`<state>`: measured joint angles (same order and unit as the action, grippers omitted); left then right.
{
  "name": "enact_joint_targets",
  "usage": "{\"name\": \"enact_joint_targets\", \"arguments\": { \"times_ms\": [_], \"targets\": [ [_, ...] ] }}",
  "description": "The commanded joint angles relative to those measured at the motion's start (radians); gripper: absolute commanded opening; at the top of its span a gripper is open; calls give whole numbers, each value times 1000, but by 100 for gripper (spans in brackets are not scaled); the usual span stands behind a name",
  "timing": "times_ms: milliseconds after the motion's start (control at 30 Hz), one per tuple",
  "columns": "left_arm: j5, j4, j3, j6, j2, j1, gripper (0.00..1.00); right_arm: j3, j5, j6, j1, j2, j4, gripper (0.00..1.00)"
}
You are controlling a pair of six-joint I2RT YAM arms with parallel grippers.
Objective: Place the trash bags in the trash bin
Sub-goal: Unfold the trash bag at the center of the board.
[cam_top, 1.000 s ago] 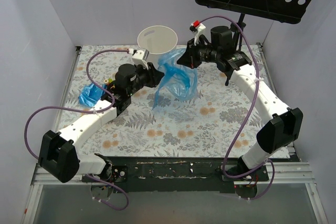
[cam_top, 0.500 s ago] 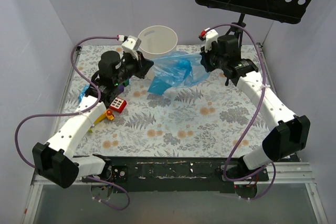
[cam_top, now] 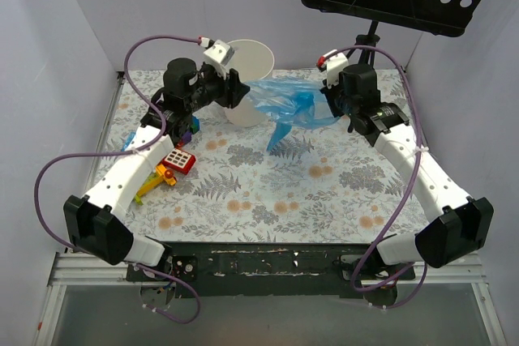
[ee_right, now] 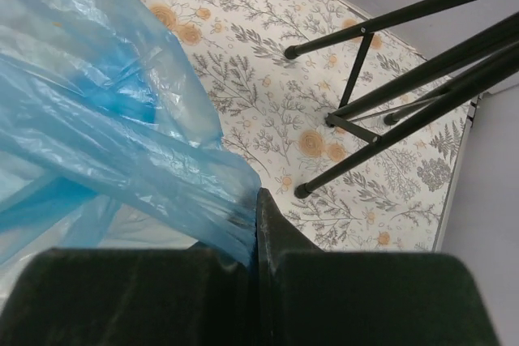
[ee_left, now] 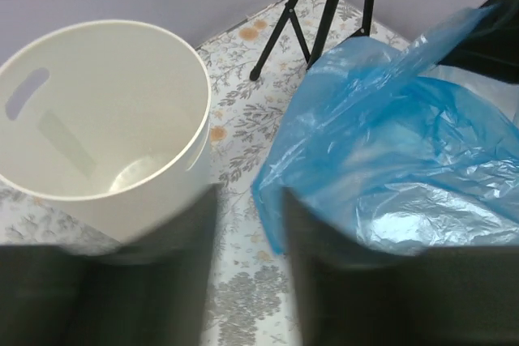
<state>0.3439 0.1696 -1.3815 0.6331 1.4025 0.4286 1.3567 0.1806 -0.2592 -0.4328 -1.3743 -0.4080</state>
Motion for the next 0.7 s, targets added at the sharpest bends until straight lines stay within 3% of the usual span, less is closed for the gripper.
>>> {"name": "enact_joint_targets", "arguments": {
  "times_ms": [0, 67, 167, 333, 667],
  "targets": [
    [-19, 18, -28, 57, -36, -11, 71, 1, 15, 20, 16, 43, 26, 1],
    [18, -4, 11, 205, -66, -16, 86, 8, -32, 47, 16, 46, 23, 1],
    [84, -64, 123, 455, -131, -19, 98, 39, -61, 84, 14, 34, 9, 1],
    [139, -103, 293, 614, -184, -4, 98, 120, -59, 115, 16, -6, -23, 1],
    [164, -574, 518, 816, -24, 74, 98, 257, -138, 146, 16, -98, -94, 1]
  ]
}}
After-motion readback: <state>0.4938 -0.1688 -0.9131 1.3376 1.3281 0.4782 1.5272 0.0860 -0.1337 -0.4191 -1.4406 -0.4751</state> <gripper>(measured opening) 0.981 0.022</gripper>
